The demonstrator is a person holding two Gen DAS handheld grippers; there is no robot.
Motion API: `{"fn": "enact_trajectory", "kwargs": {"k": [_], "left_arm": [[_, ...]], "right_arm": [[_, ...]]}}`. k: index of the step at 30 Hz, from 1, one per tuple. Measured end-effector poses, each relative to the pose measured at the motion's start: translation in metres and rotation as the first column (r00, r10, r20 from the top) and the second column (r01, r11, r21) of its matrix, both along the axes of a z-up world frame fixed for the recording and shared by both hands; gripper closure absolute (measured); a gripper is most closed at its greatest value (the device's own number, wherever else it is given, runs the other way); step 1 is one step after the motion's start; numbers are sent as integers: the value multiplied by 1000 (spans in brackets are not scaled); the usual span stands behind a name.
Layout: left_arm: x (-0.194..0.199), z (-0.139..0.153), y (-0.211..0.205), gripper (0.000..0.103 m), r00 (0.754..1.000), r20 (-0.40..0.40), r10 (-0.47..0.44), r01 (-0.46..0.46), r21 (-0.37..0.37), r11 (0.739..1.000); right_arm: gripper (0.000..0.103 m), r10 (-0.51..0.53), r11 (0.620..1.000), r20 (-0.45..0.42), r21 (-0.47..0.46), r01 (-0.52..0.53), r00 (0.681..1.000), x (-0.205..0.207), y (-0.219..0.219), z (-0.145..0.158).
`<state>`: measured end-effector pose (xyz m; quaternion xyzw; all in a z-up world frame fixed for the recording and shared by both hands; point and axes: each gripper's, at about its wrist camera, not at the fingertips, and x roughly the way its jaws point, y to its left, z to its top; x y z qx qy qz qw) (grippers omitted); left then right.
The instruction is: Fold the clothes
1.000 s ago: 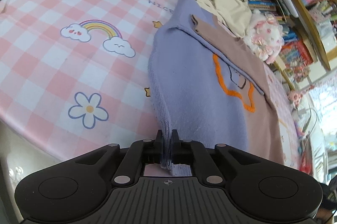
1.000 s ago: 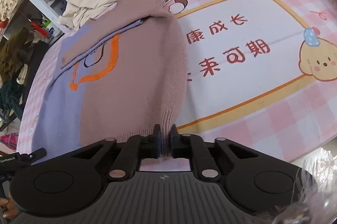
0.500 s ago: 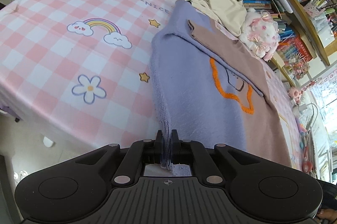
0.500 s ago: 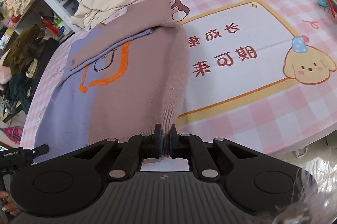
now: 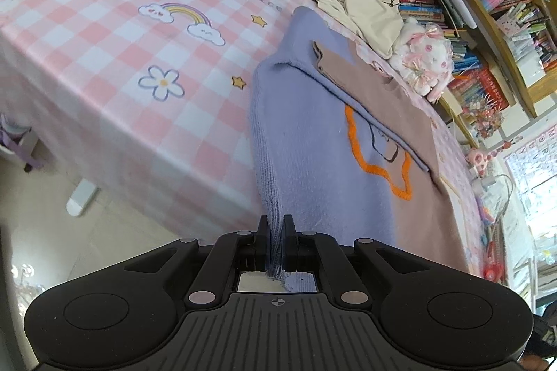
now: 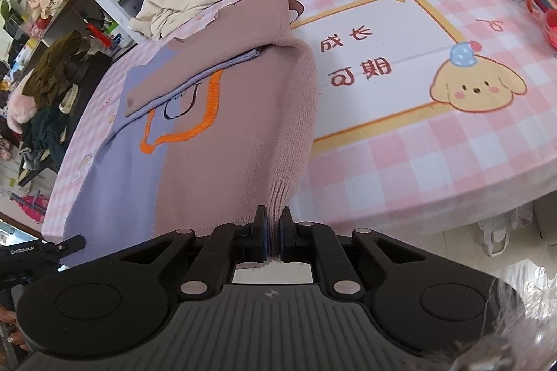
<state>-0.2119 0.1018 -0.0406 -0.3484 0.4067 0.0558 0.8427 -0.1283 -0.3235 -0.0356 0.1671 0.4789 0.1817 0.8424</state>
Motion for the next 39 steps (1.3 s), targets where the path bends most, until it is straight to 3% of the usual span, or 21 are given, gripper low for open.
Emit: {"fn": "enact_trajectory", "kwargs": {"k": [7, 11, 17, 22, 29, 39], "left_arm": [[-14, 12, -14, 99, 1000, 13, -19, 18, 14, 1000], [-19, 16, -11, 99, 999, 50, 17, -14, -59, 998], [-11, 39, -4, 99, 982, 168, 86, -55, -179, 982], [8, 58, 1, 99, 962, 251, 106, -52, -213, 976], [44, 73, 17, 99, 936, 326, 134, -52, -249, 967], [113, 80, 40, 99, 926, 359, 121, -39, -227, 973]], "right_arm": [[96, 14, 998, -27, 57, -12, 1000, -11, -18, 5], [96, 1, 994, -47, 105, 4, 999, -12, -28, 6], [96, -44, 974, -15, 221, 46, 999, -4, -39, 27], [96, -78, 951, 48, 303, 60, 996, 16, -42, 52], [96, -122, 938, 115, 337, 77, 986, 54, -37, 79], [96, -205, 924, 143, 354, 143, 968, 121, -21, 92]]}}
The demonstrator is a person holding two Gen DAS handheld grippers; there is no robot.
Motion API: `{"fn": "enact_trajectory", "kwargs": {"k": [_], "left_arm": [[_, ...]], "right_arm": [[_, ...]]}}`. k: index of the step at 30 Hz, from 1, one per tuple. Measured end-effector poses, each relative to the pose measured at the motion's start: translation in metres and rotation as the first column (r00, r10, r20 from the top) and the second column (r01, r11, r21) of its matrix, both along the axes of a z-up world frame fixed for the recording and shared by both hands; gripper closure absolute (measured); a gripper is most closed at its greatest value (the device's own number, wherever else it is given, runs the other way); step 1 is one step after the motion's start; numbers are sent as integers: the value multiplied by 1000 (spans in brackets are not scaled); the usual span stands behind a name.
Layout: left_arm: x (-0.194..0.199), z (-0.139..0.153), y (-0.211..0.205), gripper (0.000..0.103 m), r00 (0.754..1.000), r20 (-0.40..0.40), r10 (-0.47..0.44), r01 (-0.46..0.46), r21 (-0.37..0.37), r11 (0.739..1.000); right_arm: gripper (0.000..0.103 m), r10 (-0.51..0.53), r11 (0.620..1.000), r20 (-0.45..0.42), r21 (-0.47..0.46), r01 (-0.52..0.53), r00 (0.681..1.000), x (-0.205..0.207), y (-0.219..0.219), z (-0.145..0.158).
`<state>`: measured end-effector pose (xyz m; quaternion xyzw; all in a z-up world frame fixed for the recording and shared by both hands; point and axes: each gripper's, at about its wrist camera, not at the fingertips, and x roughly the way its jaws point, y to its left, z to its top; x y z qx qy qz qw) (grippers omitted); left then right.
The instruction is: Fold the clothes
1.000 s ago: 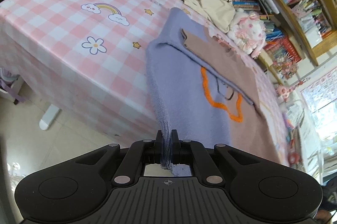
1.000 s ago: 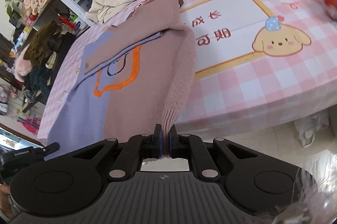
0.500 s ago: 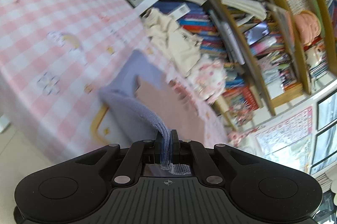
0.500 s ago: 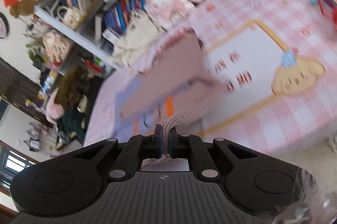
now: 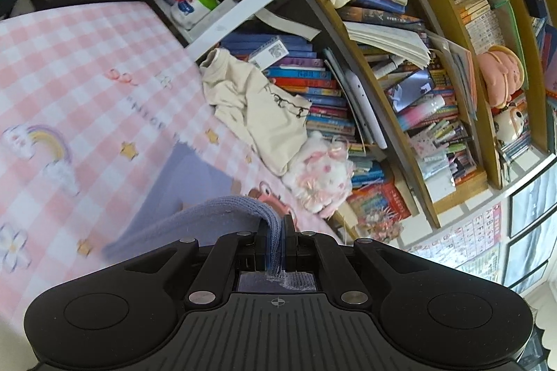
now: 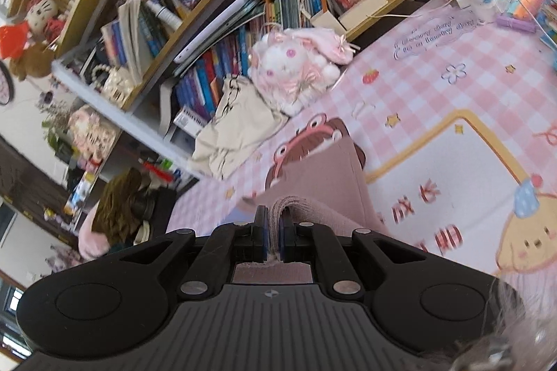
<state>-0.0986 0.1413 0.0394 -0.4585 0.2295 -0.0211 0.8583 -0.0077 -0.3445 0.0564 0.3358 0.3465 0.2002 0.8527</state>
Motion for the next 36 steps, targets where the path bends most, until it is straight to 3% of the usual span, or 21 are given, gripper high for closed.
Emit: {"fn": "enact_trajectory", "kwargs": {"k": [9, 21, 23, 24, 25, 26, 28, 31, 33, 36], "left_arm": [[70, -15, 17, 99, 998, -54, -43, 43, -11, 999], [121, -47, 34, 98, 986, -160, -54, 52, -15, 999], [128, -52, 35, 94, 980, -189, -63, 62, -15, 998], [132, -54, 37, 91, 975, -211, -68, 67, -13, 998], [135, -56, 38, 84, 970, -231, -72, 72, -8, 997], [137, -57, 39, 69, 965, -252, -72, 75, 1, 997], [138, -55, 41, 54, 960, -277, -50, 71, 65, 995], [134, -49, 33, 54, 961, -270, -59, 122, 223, 967], [134, -47, 25, 55, 957, -280, -78, 173, 329, 928], [137, -53, 9, 57, 944, -311, -110, 252, 464, 849]], "right_arm": [[96, -63, 998, -51, -18, 62, 997, 63, 16, -18], [96, -54, 993, -110, -108, 42, 992, 126, 43, -44], [91, -63, 990, -119, -131, 47, 991, 135, 45, -49], [83, -76, 987, -119, -151, 58, 990, 138, 46, -51], [63, -89, 983, -116, -172, 68, 989, 142, 47, -53], [56, -99, 978, -106, -193, 78, 989, 144, 47, -53], [53, -95, 971, -79, -228, 75, 992, 147, 47, -53], [52, -55, 952, -64, -306, 33, 996, 147, 50, -56], [52, -14, 922, -54, -388, -8, 998, 145, 58, -61], [53, 46, 858, -32, -511, -56, 998, 142, 73, -71]]}}
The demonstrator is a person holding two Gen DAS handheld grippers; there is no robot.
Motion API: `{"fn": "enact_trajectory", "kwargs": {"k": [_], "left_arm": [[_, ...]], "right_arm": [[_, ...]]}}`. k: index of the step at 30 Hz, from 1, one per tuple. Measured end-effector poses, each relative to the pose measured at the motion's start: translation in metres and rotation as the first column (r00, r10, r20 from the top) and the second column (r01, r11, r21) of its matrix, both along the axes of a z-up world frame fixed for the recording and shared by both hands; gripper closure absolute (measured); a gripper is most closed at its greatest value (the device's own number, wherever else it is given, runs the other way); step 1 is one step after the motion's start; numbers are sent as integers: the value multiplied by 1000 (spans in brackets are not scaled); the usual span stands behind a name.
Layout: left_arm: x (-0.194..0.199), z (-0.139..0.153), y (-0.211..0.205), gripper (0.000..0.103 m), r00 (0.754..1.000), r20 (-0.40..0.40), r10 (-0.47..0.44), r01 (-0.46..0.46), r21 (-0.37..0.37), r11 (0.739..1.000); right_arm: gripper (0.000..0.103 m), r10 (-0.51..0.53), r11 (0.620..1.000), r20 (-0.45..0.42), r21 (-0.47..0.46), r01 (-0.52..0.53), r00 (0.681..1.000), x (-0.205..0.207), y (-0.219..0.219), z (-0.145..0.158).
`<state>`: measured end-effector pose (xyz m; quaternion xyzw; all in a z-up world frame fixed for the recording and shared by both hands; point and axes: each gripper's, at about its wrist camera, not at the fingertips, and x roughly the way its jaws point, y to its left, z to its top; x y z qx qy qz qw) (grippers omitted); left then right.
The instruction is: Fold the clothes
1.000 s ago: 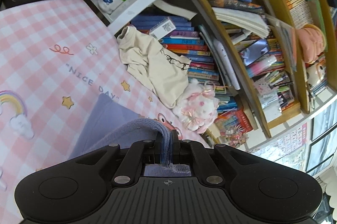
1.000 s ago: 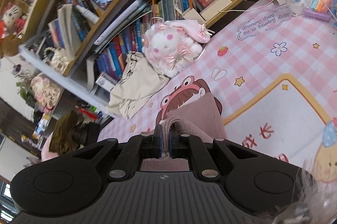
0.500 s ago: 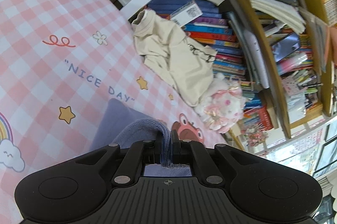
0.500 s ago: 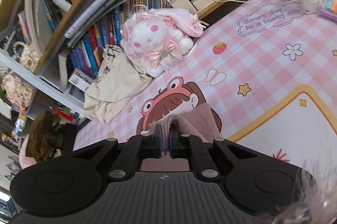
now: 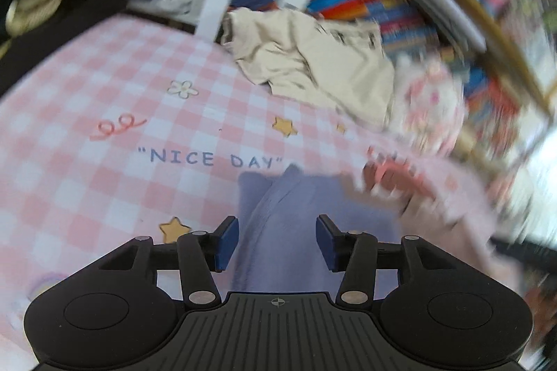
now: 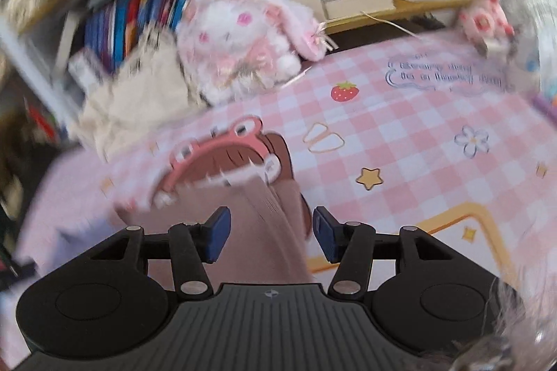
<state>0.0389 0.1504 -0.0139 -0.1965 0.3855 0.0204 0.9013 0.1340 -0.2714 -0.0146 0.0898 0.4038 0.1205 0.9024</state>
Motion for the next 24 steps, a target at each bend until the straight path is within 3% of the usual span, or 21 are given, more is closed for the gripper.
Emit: {"fn": "enact_trajectory", "kwargs": {"k": [3, 5, 6, 7, 8, 10, 12, 17, 21, 23, 24], "left_arm": [[8, -9, -11, 60, 999, -24, -37, 39, 99, 994], [13, -12, -14, 72, 999, -20, -46, 48, 106, 993], [16, -12, -15, 79, 999, -15, -52, 54, 104, 993], [18, -11, -16, 99, 998, -6, -58, 59, 103, 993], [16, -8, -15, 99, 998, 12, -56, 55, 101, 993], [8, 3, -11, 99, 996, 80, -37, 32, 64, 997], [2, 8, -1, 99, 994, 113, 5, -6, 11, 1000], [24, -29, 12, 98, 1000, -13, 26, -26, -7, 1000], [25, -34, 9, 94, 999, -20, 28, -28, 2, 1000], [22, -29, 10, 91, 1000, -17, 23, -23, 1, 1000], [19, -25, 10, 89, 1000, -10, 21, -21, 0, 1000]], "right_arm": [[57, 53, 994, 14, -95, -52, 998, 0, 12, -9], [66, 77, 991, 11, -110, -75, 997, 1, 17, -14], [85, 88, 990, 9, -113, -86, 996, 2, 19, -15], [99, 91, 988, 11, -126, -89, 996, 2, 21, -15], [99, 90, 986, 14, -145, -87, 996, 1, 22, -14], [99, 51, 995, 69, -94, -44, 996, -6, 12, -2], [99, 21, 997, 56, -71, -17, 998, -4, 6, -7], [99, -36, 998, -18, -43, 35, 999, 10, -5, -29], [97, -53, 998, -58, -29, 51, 997, 17, -7, -39], [92, -53, 998, -49, -18, 52, 997, 13, -9, -31], [84, -52, 999, -42, -12, 51, 998, 10, -10, -26]]}}
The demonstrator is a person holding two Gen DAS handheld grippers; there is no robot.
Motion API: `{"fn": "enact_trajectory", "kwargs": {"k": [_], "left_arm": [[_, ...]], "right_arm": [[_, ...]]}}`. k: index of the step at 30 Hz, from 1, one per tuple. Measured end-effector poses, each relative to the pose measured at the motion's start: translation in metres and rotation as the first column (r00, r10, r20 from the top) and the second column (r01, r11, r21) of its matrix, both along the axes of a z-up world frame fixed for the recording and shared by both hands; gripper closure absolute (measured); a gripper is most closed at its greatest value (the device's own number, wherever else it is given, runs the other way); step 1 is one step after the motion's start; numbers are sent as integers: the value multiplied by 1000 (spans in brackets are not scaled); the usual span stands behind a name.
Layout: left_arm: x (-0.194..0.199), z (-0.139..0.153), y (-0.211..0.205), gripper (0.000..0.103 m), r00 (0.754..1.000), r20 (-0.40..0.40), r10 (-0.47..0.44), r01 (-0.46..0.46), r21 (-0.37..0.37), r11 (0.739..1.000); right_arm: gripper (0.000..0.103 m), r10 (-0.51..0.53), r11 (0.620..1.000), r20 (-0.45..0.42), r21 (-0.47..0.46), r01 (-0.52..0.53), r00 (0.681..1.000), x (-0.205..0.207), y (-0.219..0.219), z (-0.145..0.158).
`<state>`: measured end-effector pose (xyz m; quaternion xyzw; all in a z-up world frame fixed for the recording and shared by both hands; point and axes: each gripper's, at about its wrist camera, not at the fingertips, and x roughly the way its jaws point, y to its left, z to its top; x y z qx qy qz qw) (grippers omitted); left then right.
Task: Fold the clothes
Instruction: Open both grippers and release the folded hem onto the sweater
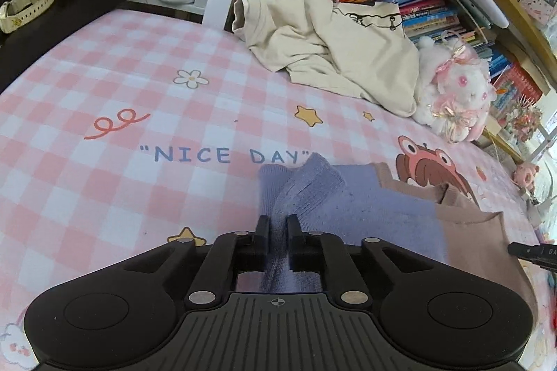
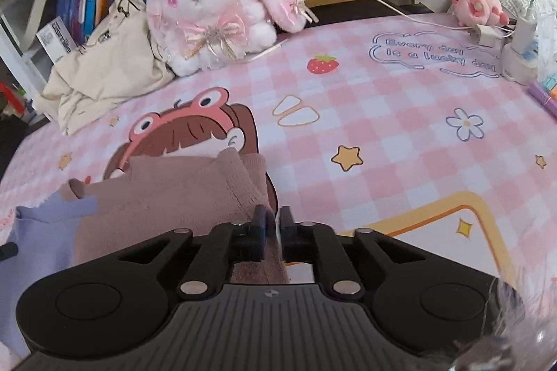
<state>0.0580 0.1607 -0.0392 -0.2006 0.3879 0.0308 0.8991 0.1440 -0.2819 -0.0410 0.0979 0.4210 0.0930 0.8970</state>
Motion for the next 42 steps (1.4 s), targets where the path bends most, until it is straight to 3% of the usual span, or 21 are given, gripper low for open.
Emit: {"fn": "enact_trajectory", "kwargs": {"k": [2, 3, 8, 10, 12, 13, 14, 16, 22, 24, 28, 34, 40, 42], "left_arm": [[-4, 8, 1, 73, 999, 39, -4, 4, 0, 1000], [-6, 10, 2, 70, 998, 64, -9, 9, 2, 1000], [11, 10, -7, 68, 997, 67, -37, 34, 47, 998], [19, 6, -15, 71, 996, 54, -72, 68, 76, 995], [23, 5, -19, 95, 995, 48, -88, 83, 93, 992], [24, 4, -20, 99, 995, 48, -91, 86, 98, 991], [23, 6, -19, 99, 995, 57, -82, 76, 94, 993], [13, 14, -6, 99, 993, 117, -2, 0, 16, 1000], [30, -15, 6, 99, 1000, 12, 21, -22, 20, 1000], [31, -14, 8, 96, 999, 7, 38, -38, -6, 999], [28, -7, 9, 84, 1000, -5, 23, -23, 32, 999], [-2, 20, -9, 75, 997, 67, -32, 25, 105, 994], [-32, 31, -38, 71, 994, 92, -57, 44, 134, 990], [-41, 33, -50, 70, 995, 86, -58, 44, 162, 986]], "right_arm": [[72, 6, 1000, 16, 11, -6, 1000, -7, -2, 8], [71, 11, 1000, 20, 13, -11, 1000, -10, -1, 10], [71, 40, 998, 4, -57, -40, 999, -25, 7, 8], [71, 35, 997, -15, -71, -36, 999, -28, 8, 3], [71, 26, 997, -28, -70, -28, 999, -29, 9, -2], [71, 23, 997, -33, -72, -25, 999, -29, 9, -3], [71, 19, 997, -38, -74, -22, 999, -29, 10, -5], [71, 16, 997, -45, -76, -20, 999, -29, 10, -6], [71, 19, 996, -60, -85, -24, 998, -27, 16, -8], [71, 19, 995, -62, -92, -25, 998, -27, 17, -8], [71, 11, 996, -59, -92, -17, 998, -29, 16, -4], [67, 33, 996, -10, -88, -33, 999, -46, 18, 14], [54, 78, 993, 38, -94, -74, 996, -69, 18, 28], [44, 100, 990, 53, -107, -94, 994, -77, 18, 32]]}}
